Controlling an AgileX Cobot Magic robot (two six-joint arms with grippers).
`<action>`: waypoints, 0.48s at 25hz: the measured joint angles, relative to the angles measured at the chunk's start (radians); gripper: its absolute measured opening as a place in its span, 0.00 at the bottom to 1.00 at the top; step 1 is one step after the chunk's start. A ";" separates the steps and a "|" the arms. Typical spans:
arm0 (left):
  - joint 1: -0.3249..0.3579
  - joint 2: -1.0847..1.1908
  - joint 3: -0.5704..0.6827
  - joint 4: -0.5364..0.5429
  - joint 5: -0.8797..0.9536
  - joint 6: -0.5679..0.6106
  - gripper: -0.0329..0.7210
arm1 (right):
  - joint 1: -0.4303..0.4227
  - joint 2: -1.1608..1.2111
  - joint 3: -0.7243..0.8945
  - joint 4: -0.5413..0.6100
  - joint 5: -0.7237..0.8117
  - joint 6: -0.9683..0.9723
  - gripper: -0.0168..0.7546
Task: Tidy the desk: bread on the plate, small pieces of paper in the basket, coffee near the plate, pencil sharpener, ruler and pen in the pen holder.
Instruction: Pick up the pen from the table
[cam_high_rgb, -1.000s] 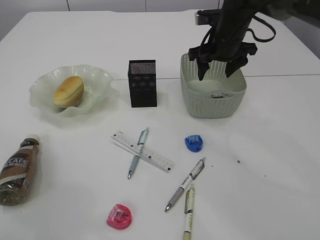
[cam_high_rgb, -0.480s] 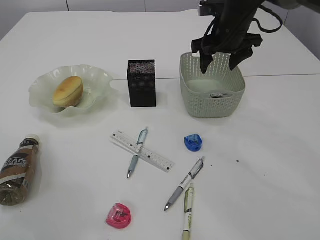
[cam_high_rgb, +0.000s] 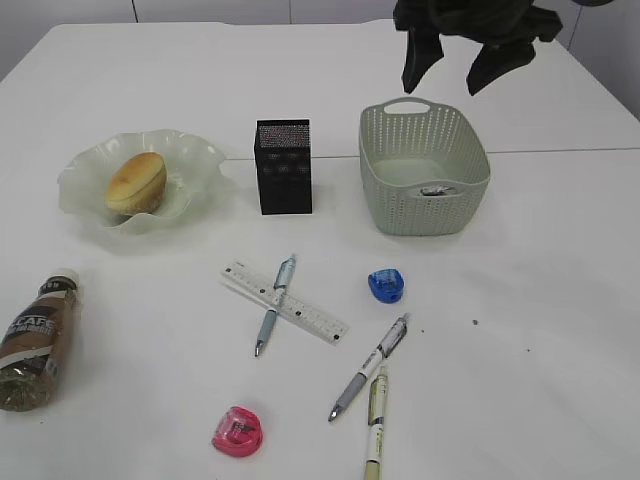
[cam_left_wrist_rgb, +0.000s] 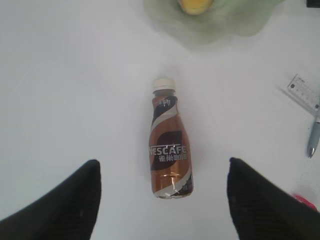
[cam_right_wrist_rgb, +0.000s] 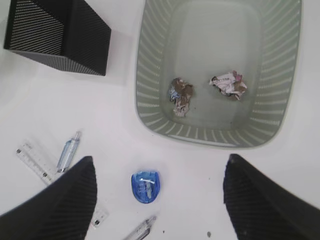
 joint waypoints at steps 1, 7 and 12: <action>0.000 0.014 0.008 0.004 0.000 -0.008 0.81 | 0.000 -0.029 0.024 0.007 0.000 -0.002 0.77; 0.000 0.122 0.010 -0.003 -0.009 -0.023 0.82 | 0.000 -0.191 0.175 0.045 0.000 -0.013 0.77; 0.000 0.225 0.010 -0.007 -0.017 -0.025 0.82 | 0.000 -0.316 0.314 0.091 0.002 -0.031 0.77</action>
